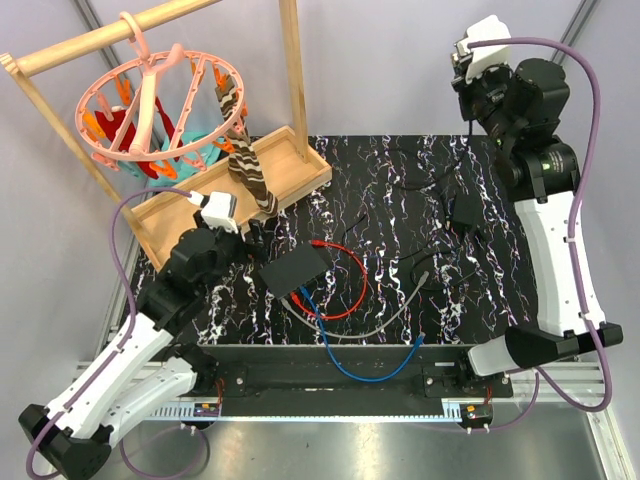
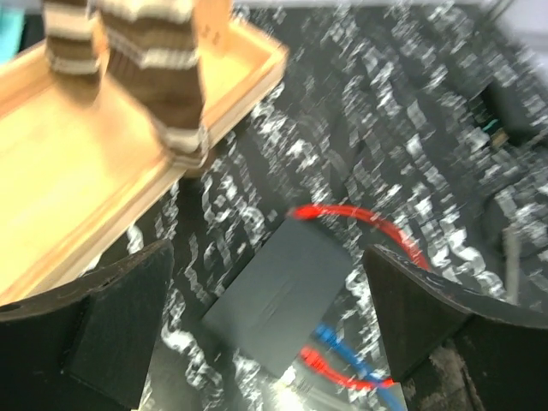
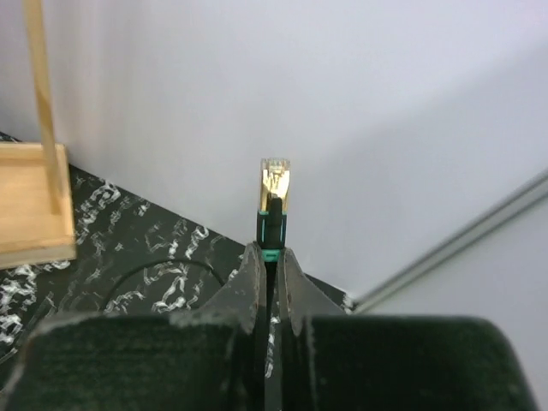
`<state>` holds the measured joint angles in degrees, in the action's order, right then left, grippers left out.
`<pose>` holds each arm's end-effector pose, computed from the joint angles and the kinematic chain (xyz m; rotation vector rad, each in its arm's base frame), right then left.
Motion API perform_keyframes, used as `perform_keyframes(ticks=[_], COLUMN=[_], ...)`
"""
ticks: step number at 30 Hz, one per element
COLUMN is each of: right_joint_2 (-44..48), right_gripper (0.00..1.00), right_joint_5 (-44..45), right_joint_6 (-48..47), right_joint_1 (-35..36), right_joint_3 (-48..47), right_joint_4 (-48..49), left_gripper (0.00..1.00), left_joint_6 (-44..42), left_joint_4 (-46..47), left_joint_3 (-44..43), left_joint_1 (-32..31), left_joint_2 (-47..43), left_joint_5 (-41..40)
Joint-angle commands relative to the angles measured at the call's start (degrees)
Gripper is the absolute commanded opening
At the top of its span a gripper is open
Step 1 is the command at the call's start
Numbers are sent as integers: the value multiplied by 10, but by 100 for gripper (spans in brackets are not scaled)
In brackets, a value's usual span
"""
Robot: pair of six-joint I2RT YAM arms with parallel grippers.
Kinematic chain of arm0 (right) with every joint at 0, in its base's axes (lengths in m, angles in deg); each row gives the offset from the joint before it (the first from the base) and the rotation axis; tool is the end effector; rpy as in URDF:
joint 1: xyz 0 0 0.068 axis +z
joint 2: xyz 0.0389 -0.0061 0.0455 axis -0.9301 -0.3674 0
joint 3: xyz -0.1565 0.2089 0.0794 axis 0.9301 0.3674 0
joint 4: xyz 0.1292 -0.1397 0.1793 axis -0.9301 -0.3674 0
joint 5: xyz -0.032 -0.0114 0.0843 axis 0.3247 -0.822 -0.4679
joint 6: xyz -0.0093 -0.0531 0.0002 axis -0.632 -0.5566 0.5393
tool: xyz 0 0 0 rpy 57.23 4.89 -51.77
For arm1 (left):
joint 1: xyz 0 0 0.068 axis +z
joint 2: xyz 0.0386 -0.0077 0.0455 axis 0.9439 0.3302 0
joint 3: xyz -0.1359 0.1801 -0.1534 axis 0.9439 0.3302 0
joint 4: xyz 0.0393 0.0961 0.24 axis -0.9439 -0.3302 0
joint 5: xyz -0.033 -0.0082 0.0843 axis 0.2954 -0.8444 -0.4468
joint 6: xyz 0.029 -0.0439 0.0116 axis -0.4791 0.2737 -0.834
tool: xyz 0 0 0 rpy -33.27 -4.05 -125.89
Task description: Insert the plug into the switch port
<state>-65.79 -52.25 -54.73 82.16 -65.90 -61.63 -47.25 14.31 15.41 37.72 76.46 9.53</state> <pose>0.2678 0.0653 0.5564 -0.5393 1.4675 -0.1818 0.1453 -0.0857 0.3299 0.1545 1.8233 -0.3983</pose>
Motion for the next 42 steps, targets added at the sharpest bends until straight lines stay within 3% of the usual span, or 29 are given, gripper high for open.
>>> perform_keyframes(ticks=[1,6,12,16,21,28,34,39,42], right_joint_2=[34,78,99,86,54,4,-40,-56,-62], right_gripper=[0,0,0,0,0,0,0,0,0], right_joint_5=[42,81,74,73,63,83,173,228,259], right_joint_6=[-78,-93,7,85,168,307,335,354,375], right_joint_1=[27,132,244,319,409,461,506,538,543], right_joint_3=[55,235,482,566,631,691,720,737,748], right_joint_4=[40,65,132,183,232,352,413,459,478], left_gripper=[97,97,97,97,97,97,96,96,96], left_joint_6=[-22,-13,-3,6,18,30,69,161,199], left_joint_4=[-10,-19,-31,-36,-41,-46,-55,-35,-32], left_joint_3=[18,39,49,52,62,57,55,65,74], left_joint_1=[5,6,8,7,7,7,8,8,8], left_joint_2=[-13,-13,-8,-7,-3,13,28,54,69], left_joint_5=[-35,-33,-31,-27,-19,3,17,100,102])
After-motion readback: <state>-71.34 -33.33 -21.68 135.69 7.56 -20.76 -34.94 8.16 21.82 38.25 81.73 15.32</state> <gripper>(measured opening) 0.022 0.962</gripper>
